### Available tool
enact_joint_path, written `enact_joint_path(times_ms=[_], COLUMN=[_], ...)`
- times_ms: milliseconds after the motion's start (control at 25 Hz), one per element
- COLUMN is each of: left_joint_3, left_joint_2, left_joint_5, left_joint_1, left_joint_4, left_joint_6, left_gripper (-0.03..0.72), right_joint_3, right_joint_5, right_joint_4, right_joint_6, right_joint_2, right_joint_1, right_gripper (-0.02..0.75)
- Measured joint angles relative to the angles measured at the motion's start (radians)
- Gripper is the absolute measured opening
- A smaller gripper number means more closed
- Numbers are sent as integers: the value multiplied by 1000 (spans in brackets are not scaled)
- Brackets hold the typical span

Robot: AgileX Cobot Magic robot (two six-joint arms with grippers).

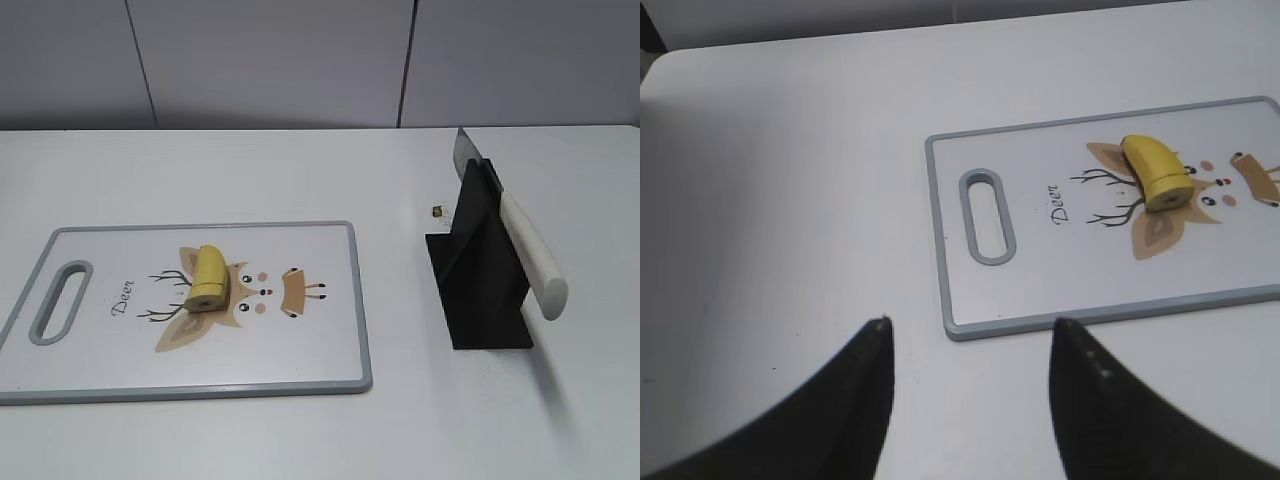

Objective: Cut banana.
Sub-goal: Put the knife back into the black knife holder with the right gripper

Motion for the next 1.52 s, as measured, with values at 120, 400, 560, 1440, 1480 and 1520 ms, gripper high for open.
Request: enact_joint_path(times_ms=[120,400,560,1440,1480,1520], left_joint_3=[0,0,0,0,0,0], left_joint_2=[0,0,0,0,0,0], left_joint_5=[0,0,0,0,0,0], left_joint_1=[1,1,1,1,1,1], left_joint_4=[0,0,0,0,0,0], left_joint_6=[0,0,0,0,0,0], left_gripper=[491,491,491,491,491,491], right_joint_3=[0,0,0,0,0,0], right_joint_5=[0,0,0,0,0,0], right_joint_4=[3,6,6,7,7,7], right_joint_6=[-1,-2,-2,-2,-2,-2], right_joint_2=[0,0,0,0,0,0], right_joint_1=[-13,-231,-364,-425,-425,-425], right_gripper=[584,582,582,582,582,582])
